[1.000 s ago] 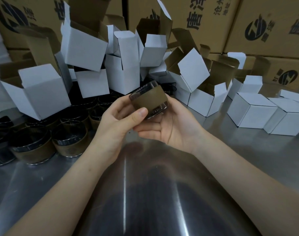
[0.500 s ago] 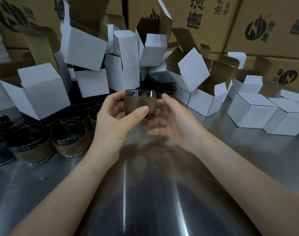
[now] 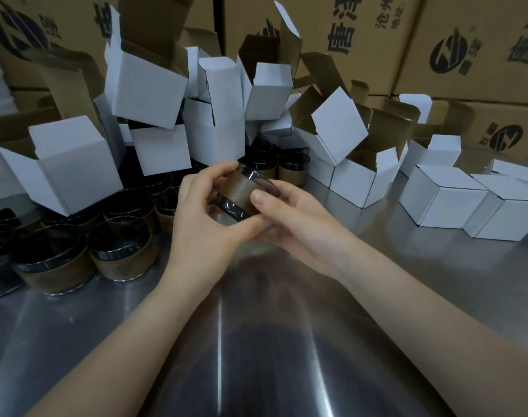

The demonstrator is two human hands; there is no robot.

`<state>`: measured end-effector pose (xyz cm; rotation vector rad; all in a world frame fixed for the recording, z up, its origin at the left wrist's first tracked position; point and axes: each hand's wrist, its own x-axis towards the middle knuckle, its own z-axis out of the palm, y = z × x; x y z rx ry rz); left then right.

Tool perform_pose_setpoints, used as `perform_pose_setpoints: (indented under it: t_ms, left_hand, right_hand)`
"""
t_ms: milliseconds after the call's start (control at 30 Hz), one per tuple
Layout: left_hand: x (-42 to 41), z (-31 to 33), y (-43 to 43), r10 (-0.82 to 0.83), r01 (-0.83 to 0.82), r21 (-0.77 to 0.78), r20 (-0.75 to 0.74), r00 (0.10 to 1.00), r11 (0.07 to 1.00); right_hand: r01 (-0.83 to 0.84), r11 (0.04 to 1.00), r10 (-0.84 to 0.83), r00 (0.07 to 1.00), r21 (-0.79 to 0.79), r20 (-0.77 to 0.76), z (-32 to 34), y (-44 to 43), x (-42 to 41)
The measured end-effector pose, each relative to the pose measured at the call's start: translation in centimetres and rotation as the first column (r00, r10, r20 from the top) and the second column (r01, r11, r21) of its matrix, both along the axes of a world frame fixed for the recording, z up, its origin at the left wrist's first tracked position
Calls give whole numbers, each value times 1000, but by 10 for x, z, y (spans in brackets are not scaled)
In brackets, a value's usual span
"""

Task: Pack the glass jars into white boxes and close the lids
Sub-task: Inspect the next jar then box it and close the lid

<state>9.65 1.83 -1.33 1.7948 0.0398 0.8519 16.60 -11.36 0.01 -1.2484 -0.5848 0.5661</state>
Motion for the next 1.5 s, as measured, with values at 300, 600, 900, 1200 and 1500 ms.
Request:
perform_pose_setpoints:
  t_ms: [300,600,900,1200,1500]
  left_hand:
    - [2,-4,2,-62,68,84,-68,996,994]
    - [10,-17,4,-42,80,233,-166,985,969]
    - [11,-19,7,-32,87,244,-223,974,966]
    - [13,-19,6,-16,63,219,-206,978,974]
    - [10,-18,11,-205,216,63,-149,967,974]
  right_hand:
    - [322,945,-304,928,-52,214,-6,-3,12]
    - [710,684,-134,346,-166,929,30,-16,49]
    - [806,442,235,319,-393,918,82,-14,85]
    - [771,519,199,311,-369,929,82,-38,54]
    - [363,718,296,613,-594,732,87,-58,12]
